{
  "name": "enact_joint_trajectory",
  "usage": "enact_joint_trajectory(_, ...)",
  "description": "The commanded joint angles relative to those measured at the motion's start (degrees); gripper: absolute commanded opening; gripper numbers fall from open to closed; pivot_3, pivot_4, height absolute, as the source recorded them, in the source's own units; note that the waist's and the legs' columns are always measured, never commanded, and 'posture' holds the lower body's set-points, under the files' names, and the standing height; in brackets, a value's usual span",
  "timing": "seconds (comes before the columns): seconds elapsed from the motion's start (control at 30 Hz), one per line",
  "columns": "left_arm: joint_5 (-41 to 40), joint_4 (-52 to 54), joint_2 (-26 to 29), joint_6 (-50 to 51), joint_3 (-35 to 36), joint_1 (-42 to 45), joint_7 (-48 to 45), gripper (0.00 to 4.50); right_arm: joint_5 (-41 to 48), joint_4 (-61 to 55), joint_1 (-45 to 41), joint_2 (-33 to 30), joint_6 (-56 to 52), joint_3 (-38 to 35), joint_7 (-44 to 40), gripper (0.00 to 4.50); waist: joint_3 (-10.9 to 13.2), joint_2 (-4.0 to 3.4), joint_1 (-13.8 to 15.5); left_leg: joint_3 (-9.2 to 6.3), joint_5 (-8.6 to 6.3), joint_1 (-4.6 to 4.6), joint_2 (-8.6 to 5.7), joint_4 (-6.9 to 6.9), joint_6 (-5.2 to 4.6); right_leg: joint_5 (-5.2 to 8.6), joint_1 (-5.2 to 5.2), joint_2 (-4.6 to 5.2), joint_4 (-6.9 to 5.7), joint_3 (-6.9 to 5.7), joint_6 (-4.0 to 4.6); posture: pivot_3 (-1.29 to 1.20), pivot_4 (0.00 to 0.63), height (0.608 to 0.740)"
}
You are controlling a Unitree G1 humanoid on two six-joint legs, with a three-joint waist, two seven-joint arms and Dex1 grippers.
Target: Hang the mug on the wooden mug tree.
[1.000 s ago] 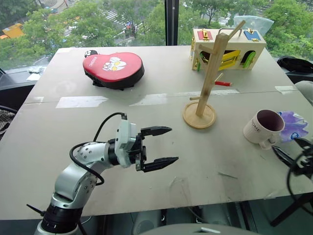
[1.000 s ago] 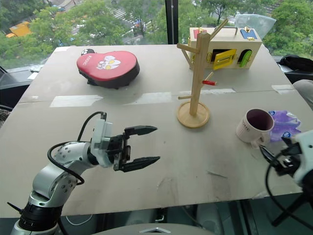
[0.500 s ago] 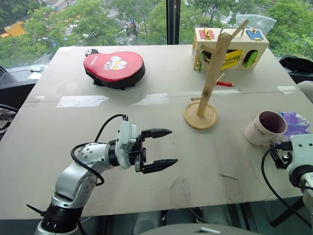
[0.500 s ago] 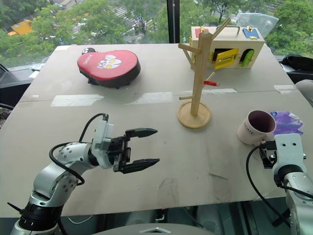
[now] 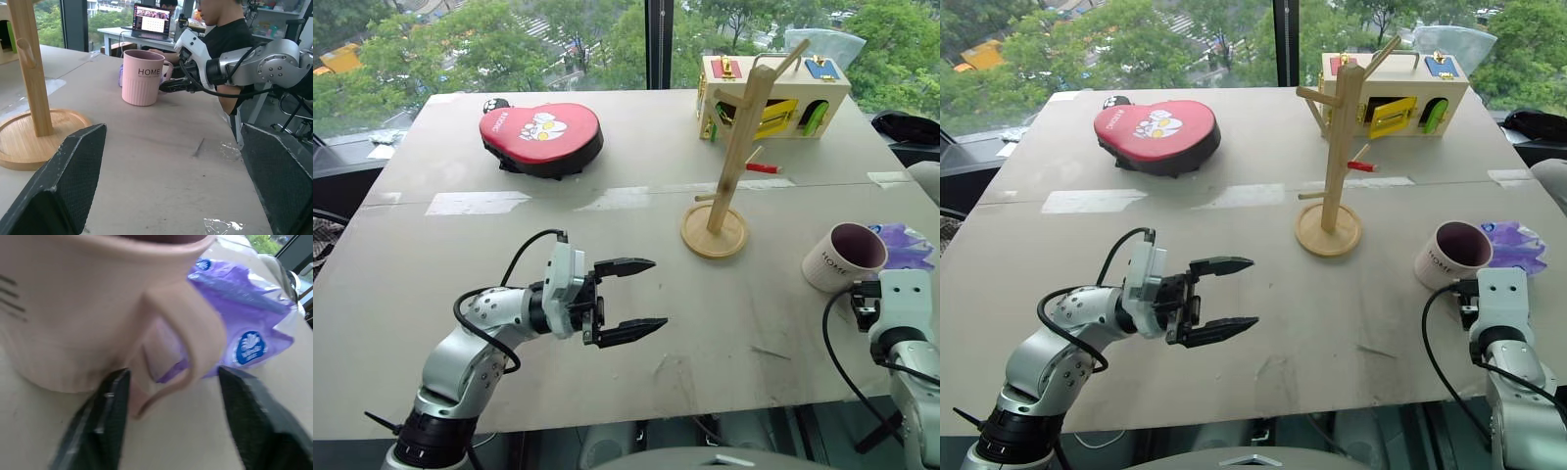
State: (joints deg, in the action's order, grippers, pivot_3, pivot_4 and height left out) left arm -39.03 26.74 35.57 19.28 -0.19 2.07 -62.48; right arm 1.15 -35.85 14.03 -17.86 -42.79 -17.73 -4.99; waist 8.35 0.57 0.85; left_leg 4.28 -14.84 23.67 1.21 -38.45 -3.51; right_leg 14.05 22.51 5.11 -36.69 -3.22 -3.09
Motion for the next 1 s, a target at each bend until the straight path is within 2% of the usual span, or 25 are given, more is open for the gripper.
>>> enact_joint_trajectory(0.03,-1.37,0.57,0.39,-0.50,1.45,1.77,-0.78,4.50,-1.03,-1.29,-0.17,-0.59,2.23,-0.72,0.09,0.66,0.00,0.00,0.00,0.00,0.00,0.00,0.00,0.00,0.00,0.00,0.00,0.00,0.00,0.00,0.00,0.00,0.150,0.740)
enact_joint_trajectory(0.1,-1.39,0.51,0.28,-0.45,1.30,1.89,-0.75,4.50,-1.06,-1.28,-0.15,-1.18,2.88,-1.21,-0.56,0.08,-0.02,0.01,-0.11,0.00,0.00,-0.01,0.00,0.00,0.00,0.00,0.00,0.00,0.00,0.00,0.00,0.00,0.150,0.740)
enact_joint_trajectory(0.3,-1.88,-1.24,-1.21,0.35,0.83,3.71,0.48,4.50,1.09,-2.34,-0.05,-4.77,5.21,-3.84,-5.30,0.08,-0.02,0.00,-0.05,0.00,0.00,0.00,-0.01,0.00,0.00,0.00,-0.01,-0.01,0.00,-0.01,0.00,0.00,0.150,0.740)
enact_joint_trajectory(0.43,-3.78,-2.03,-3.48,1.71,2.42,4.23,3.82,4.50,9.09,-4.35,-1.89,-9.87,7.89,-6.61,-15.77,0.08,0.00,-0.02,-0.20,0.01,0.00,-0.01,0.00,0.00,-0.01,-0.01,-0.01,-0.01,0.00,0.01,-0.01,0.00,0.150,0.740)
enact_joint_trajectory(0.5,-2.78,-3.21,-5.33,-1.86,3.55,3.82,3.82,4.50,12.35,-3.73,-3.99,-13.44,8.45,-7.32,-20.39,0.08,0.00,-0.02,-0.32,0.02,0.00,-0.02,0.00,0.00,-0.01,-0.01,0.00,-0.03,0.00,0.04,-0.01,0.00,0.150,0.740)
enact_joint_trajectory(0.57,-2.10,-4.01,-6.81,-5.73,4.69,3.11,2.59,4.50,14.99,-1.99,-7.45,-17.50,8.15,-7.33,-24.48,0.08,0.00,0.00,-0.29,0.05,0.00,-0.04,0.01,0.01,-0.02,-0.01,0.00,-0.06,-0.01,0.08,-0.01,0.00,0.150,0.740)
enact_joint_trajectory(0.77,-9.21,-3.23,-6.45,-2.45,8.40,2.53,1.38,4.50,17.36,6.06,-21.43,-29.16,5.82,-1.73,-32.04,0.08,0.03,0.02,-0.13,0.03,-0.01,-0.01,0.02,-0.03,-0.04,-0.02,0.02,-0.06,0.00,0.06,0.01,0.00,0.150,0.740)
enact_joint_trajectory(0.9,-11.17,0.36,-5.83,-0.08,8.92,0.82,3.60,4.50,17.54,12.35,-34.26,-33.23,3.51,4.51,-34.75,0.08,0.06,0.02,-0.14,0.02,-0.01,0.03,0.02,-0.02,-0.04,-0.02,0.06,-0.04,-0.01,0.06,0.02,0.00,0.150,0.740)
enact_joint_trajectory(1.0,-11.46,3.18,-6.35,0.95,8.49,0.22,6.49,4.50,17.09,15.48,-40.74,-34.85,2.68,8.97,-36.94,0.08,0.09,0.06,0.02,0.00,-0.01,0.08,0.00,-0.02,-0.04,-0.02,0.08,0.00,0.04,0.04,0.03,0.00,0.150,0.740)
